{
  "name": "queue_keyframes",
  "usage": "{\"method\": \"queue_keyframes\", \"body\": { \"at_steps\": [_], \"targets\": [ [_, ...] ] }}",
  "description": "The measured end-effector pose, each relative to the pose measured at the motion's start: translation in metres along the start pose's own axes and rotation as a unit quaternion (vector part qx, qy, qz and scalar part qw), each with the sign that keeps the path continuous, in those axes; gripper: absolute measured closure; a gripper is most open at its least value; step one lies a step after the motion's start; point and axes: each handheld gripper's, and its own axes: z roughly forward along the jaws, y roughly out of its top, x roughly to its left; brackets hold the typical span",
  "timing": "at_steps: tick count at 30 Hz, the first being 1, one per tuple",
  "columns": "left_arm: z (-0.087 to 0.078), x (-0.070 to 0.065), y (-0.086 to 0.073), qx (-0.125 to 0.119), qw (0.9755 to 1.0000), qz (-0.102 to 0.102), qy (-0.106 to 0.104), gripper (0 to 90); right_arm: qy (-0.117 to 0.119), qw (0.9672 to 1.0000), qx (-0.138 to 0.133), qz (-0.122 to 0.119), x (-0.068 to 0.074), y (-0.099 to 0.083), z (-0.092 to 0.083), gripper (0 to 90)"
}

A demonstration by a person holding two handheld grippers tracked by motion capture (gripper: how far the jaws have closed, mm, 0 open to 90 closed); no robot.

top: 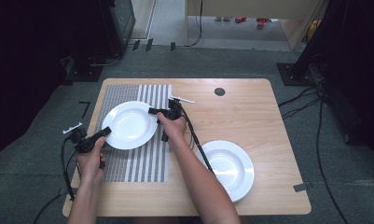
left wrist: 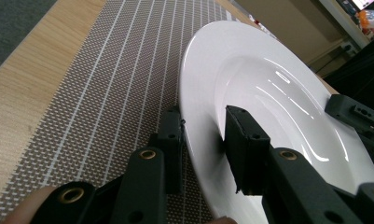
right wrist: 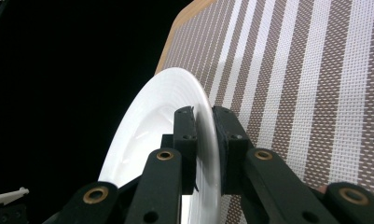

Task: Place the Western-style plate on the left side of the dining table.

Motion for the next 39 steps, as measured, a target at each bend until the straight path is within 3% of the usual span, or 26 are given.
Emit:
{"method": "queue_keyframes", "body": {
  "at_steps": [11,17,26,30,31,34,35,36,37,38,39],
  "targets": [
    [0.016,-0.007,0.002,0.008,0.9999,0.009,0.006,69.1,-0.017,0.9997,-0.016,0.001,-0.009,0.007,0.001,80.9],
    [0.019,-0.009,-0.001,0.014,0.9992,0.029,0.022,67.7,-0.026,0.9993,-0.021,-0.016,-0.013,0.004,0.005,79.6],
    [0.02,-0.01,-0.003,0.018,0.9984,0.041,0.033,66.4,-0.039,0.9985,-0.022,-0.032,-0.013,0.001,0.008,78.1],
    [0.019,-0.012,-0.003,0.017,0.9985,0.048,0.019,54.9,-0.048,0.9975,-0.024,-0.045,-0.013,0.0,0.009,75.7],
    [0.018,-0.014,-0.003,0.016,0.9985,0.049,0.018,51.9,-0.06,0.9963,-0.024,-0.056,-0.012,-0.001,0.01,69.9],
    [0.016,-0.016,-0.003,0.018,0.9979,0.059,0.018,48.4,-0.062,0.9964,-0.028,-0.051,-0.006,0.0,0.01,63.4],
    [0.014,-0.016,-0.003,0.016,0.9974,0.068,0.02,45.9,-0.081,0.993,-0.037,-0.078,0.001,0.001,0.009,58.0],
    [0.014,-0.016,-0.003,0.016,0.9974,0.068,0.02,44.9,-0.081,0.993,-0.037,-0.078,0.001,0.001,0.009,58.0],
    [0.009,-0.017,-0.001,0.01,0.997,0.073,0.022,43.5,-0.105,0.9896,-0.037,-0.092,0.008,0.003,0.007,53.7],
    [0.009,-0.017,-0.001,0.01,0.997,0.073,0.022,42.2,-0.105,0.9896,-0.037,-0.092,0.008,0.003,0.007,53.7],
    [0.006,-0.018,0.0,0.008,0.9971,0.073,0.021,42.2,-0.118,0.9875,-0.036,-0.098,0.011,0.003,0.006,52.9]
  ]
}}
